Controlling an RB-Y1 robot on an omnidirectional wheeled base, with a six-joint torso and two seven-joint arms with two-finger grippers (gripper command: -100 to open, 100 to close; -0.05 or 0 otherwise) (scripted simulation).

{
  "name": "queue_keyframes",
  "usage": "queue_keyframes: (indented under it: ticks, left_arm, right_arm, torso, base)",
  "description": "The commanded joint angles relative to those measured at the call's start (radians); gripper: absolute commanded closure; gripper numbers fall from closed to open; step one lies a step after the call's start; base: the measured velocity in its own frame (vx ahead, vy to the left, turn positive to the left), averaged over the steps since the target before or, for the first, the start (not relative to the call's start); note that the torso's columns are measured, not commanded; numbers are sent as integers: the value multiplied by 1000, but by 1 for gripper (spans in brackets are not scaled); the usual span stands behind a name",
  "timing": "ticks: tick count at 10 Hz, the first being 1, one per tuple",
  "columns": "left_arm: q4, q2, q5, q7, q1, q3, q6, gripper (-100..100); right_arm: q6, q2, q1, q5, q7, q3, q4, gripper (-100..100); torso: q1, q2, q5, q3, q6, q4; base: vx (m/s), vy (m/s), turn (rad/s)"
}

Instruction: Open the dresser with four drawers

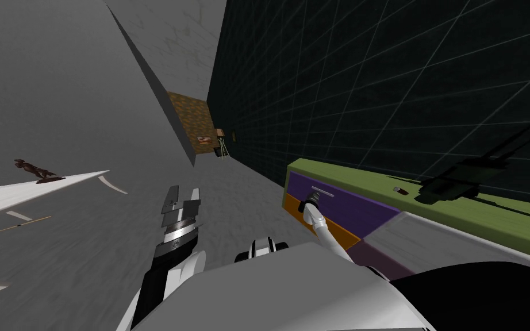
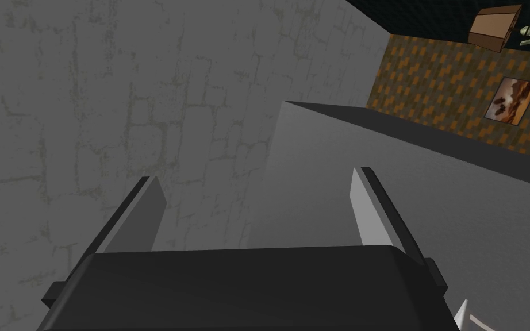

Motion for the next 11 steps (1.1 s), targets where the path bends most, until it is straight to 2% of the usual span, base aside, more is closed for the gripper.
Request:
queue_keyframes:
  ticks: [1,4,5,6,11]
  left_arm:
    - [0,0,0,0,0,0,0,0]
    - [0,0,0,0,0,0,0,0]
    - [0,0,0,0,0,0,0,0]
    - [0,0,0,0,0,0,0,0]
    - [0,0,0,0,-1,0,0,0]
  right_arm:
    - [-5,-6,-5,-4,-16,-4,6,-100]
    - [-11,-12,-4,-9,-28,-6,14,-100]
    - [-8,-10,-4,-7,-23,-6,10,-100]
    - [-9,-10,-5,-8,-24,-6,11,100]
    - [0,11,-12,-15,11,-2,-11,100]
  torso:
    - [0,2,0,1,0,0]
    - [15,12,4,7,0,3]
    - [11,11,4,7,0,3]
    - [12,11,3,6,0,3]
    - [11,11,3,7,0,3]
  base:
    - [107,-166,9]
    - [85,-106,5]
    - [52,-65,8]
    - [8,-11,0]
    - [-105,133,-13]
